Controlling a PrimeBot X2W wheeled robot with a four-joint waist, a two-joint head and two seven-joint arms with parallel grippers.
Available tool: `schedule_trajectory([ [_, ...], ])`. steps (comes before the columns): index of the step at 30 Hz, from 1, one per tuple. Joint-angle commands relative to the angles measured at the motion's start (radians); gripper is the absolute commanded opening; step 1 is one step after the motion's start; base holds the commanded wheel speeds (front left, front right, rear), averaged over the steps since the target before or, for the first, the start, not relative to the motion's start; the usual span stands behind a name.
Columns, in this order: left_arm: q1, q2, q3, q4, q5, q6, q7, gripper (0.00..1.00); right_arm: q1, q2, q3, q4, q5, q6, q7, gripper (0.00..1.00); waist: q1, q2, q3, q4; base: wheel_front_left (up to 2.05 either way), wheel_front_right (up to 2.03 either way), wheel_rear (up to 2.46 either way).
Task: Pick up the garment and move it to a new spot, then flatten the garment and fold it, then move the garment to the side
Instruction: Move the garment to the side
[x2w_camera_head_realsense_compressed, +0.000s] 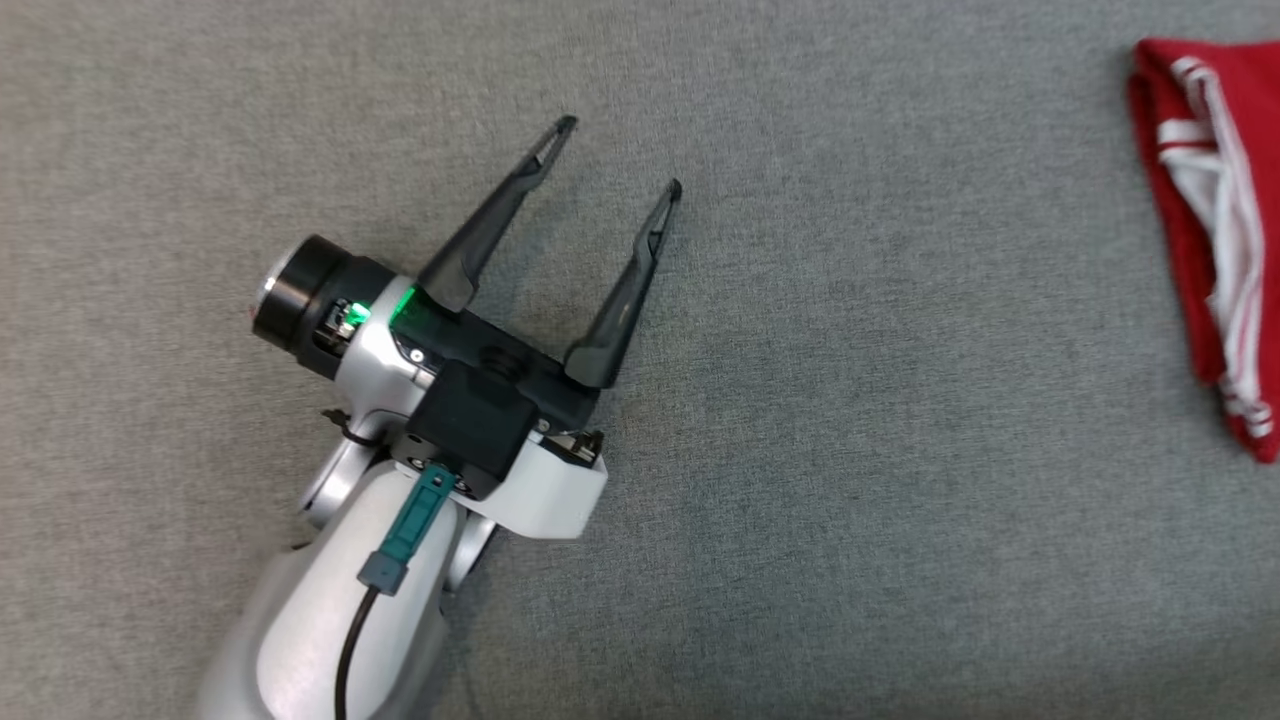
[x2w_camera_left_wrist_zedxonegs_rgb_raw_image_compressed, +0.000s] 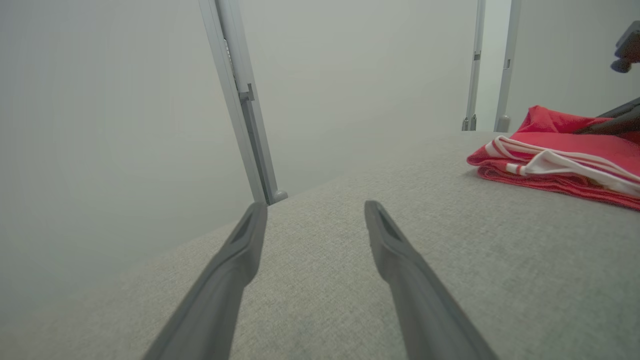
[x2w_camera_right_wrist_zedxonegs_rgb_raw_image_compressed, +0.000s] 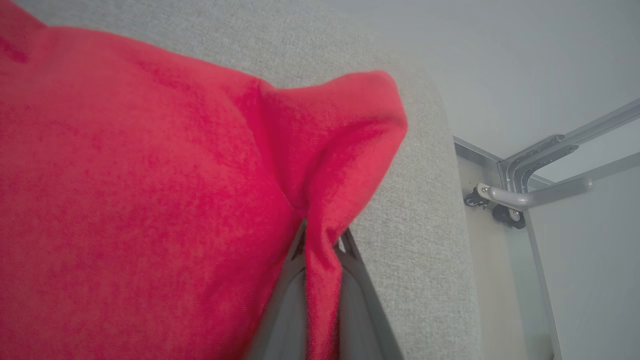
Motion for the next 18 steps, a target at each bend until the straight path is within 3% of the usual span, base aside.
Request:
schedule_trajectory([
  [1,-0.026,0.012,0.007,-0.01,-0.007,0.005,0.0,1.0,-0.024,-0.02,-0.026,0.017,-0.019,-0.001,-0.012,0.0,0.0,0.0,0.046,-0.011,0.0,0.0,0.0],
  [6,-0.051,0.031,0.01,-0.034,-0.017,0.018,0.0,1.0,-0.042,-0.056,-0.118,0.083,-0.087,-0.001,-0.016,0.0,0.0,0.0,0.081,-0.007,0.0,0.0,0.0],
  [11,-0.056,0.037,0.005,-0.046,-0.027,0.03,0.001,1.0,-0.061,-0.047,-0.222,0.146,-0.141,-0.001,-0.03,0.0,0.0,0.0,0.099,0.0,0.0,0.0,0.0],
  [18,-0.05,0.039,-0.011,-0.047,-0.038,0.041,0.001,1.0,-0.08,-0.046,-0.292,0.174,-0.21,-0.001,-0.021,0.0,0.0,0.0,0.12,0.021,0.0,0.0,0.0],
])
